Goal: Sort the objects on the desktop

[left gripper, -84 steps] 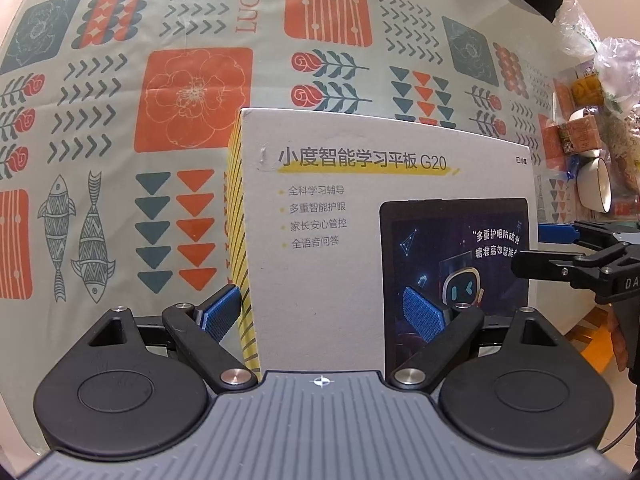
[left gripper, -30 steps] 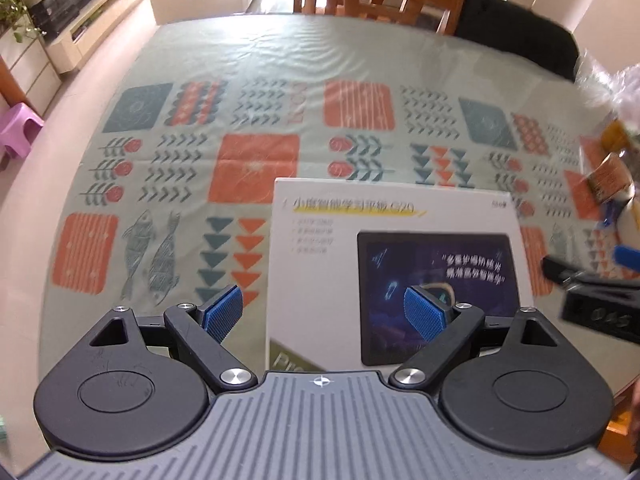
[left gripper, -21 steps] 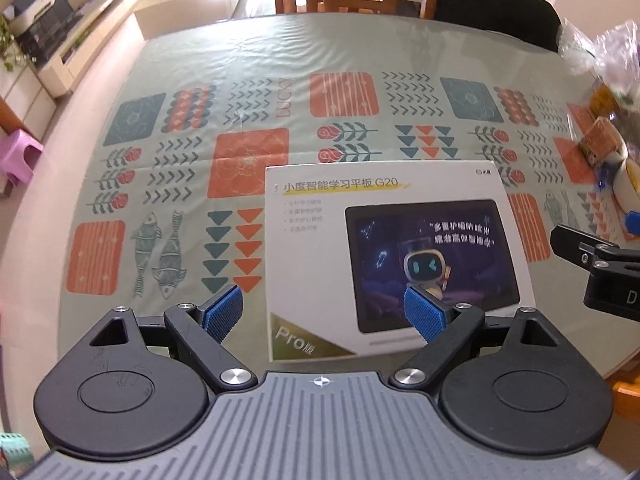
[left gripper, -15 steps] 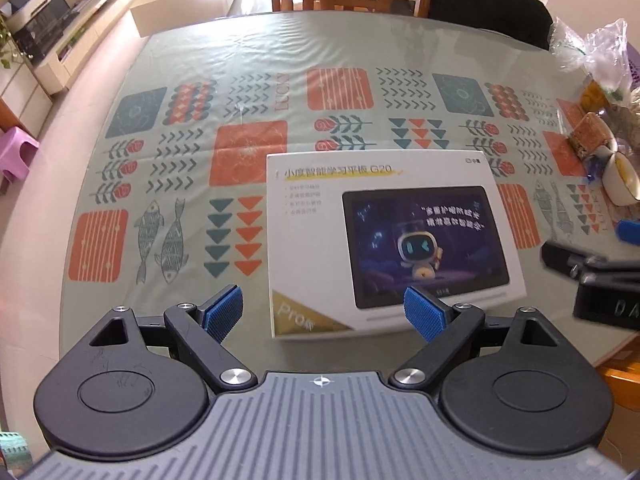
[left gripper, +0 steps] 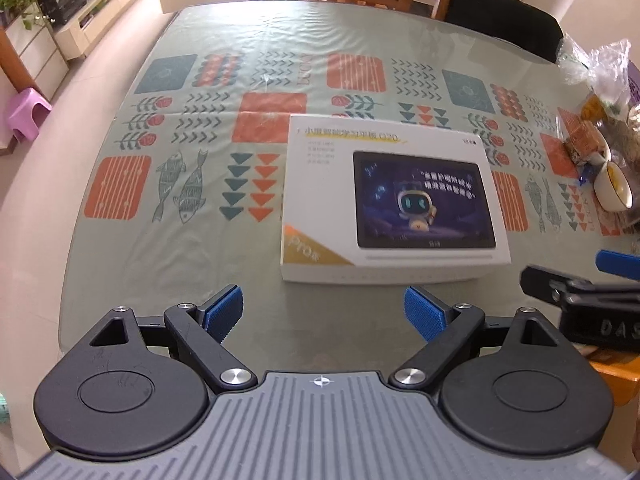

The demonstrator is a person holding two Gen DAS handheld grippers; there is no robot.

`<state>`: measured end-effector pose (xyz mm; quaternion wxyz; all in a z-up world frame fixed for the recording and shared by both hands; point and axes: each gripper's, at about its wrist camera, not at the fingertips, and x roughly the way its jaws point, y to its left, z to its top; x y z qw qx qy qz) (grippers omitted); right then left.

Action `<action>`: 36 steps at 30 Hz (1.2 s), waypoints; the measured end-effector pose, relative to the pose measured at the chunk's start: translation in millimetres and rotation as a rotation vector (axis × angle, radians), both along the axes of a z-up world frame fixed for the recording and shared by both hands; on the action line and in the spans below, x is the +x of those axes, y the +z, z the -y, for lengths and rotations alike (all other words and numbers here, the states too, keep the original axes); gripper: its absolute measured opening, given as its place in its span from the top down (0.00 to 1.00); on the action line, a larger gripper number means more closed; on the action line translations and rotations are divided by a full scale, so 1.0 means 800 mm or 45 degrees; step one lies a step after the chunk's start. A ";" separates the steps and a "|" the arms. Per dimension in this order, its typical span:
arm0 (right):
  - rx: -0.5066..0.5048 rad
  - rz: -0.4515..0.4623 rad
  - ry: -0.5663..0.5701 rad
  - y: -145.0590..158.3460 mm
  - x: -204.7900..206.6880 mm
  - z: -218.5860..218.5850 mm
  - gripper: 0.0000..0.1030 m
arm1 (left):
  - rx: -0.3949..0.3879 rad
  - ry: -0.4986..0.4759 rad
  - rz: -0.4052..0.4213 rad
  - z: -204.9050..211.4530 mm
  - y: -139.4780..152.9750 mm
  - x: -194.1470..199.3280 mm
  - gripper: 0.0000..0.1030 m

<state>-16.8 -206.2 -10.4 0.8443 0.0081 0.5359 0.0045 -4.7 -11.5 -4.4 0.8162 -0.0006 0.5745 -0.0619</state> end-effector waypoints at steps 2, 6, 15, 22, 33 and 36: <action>0.013 -0.004 -0.015 0.000 -0.005 0.001 0.00 | 0.014 -0.011 0.006 0.002 0.003 -0.008 0.00; 0.013 -0.002 -0.027 0.001 -0.017 0.001 0.00 | 0.003 -0.021 0.022 0.001 0.013 -0.019 0.00; -0.008 -0.004 -0.035 0.002 -0.037 0.004 0.00 | -0.018 -0.070 0.013 0.006 0.014 -0.046 0.00; 0.005 -0.014 -0.037 -0.003 -0.044 0.003 0.00 | -0.005 -0.097 0.077 0.011 0.023 -0.058 0.00; 0.031 -0.016 -0.045 -0.005 -0.043 0.010 0.00 | 0.075 -0.100 0.073 0.023 0.022 -0.058 0.00; 0.040 -0.021 -0.052 -0.007 -0.042 0.014 0.00 | 0.078 -0.106 0.068 0.025 0.021 -0.058 0.00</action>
